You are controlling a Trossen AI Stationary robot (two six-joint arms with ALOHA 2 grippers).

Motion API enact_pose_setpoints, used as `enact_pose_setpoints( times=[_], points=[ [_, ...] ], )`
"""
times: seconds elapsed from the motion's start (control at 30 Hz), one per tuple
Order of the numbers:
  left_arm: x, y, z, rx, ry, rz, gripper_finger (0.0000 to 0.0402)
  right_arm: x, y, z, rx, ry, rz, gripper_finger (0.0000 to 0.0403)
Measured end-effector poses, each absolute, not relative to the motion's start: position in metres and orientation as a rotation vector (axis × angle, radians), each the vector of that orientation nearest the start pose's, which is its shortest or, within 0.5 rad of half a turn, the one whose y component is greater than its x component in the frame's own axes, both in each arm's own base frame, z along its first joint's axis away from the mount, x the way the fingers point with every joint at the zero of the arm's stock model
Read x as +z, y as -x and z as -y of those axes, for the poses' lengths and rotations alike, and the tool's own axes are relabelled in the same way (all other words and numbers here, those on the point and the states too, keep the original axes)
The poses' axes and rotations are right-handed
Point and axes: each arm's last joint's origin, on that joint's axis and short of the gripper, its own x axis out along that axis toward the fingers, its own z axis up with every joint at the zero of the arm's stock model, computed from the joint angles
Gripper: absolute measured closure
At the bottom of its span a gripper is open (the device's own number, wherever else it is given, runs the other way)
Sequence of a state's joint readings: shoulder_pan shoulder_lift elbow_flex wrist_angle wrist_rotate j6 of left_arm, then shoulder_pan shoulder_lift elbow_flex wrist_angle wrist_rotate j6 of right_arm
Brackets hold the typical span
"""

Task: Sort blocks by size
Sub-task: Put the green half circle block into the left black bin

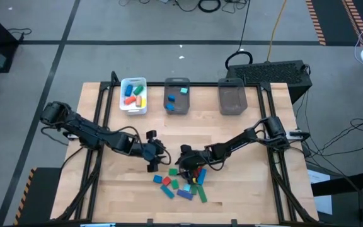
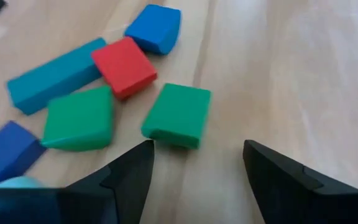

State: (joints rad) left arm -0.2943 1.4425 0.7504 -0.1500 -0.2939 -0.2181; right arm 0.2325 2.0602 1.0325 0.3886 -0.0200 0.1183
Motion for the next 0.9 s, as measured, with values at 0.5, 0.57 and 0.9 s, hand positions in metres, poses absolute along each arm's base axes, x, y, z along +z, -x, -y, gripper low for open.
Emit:
enact_pose_setpoints(
  times=[0.5,0.57,0.9],
  points=[
    [0.164,-0.262,0.095,0.061,0.040,-0.786,0.0214,0.102,-0.389,-0.097,0.182,-0.143,-0.640,0.0105],
    [0.160,-0.265,0.097,0.062,0.036,-0.784,0.0214,0.102,-0.389,-0.096,0.154,-0.138,-0.636,0.0107],
    [0.139,-0.270,0.099,0.085,0.034,-0.844,0.0214,0.100,-0.391,-0.096,0.141,-0.136,-0.620,0.0114]
  ],
)
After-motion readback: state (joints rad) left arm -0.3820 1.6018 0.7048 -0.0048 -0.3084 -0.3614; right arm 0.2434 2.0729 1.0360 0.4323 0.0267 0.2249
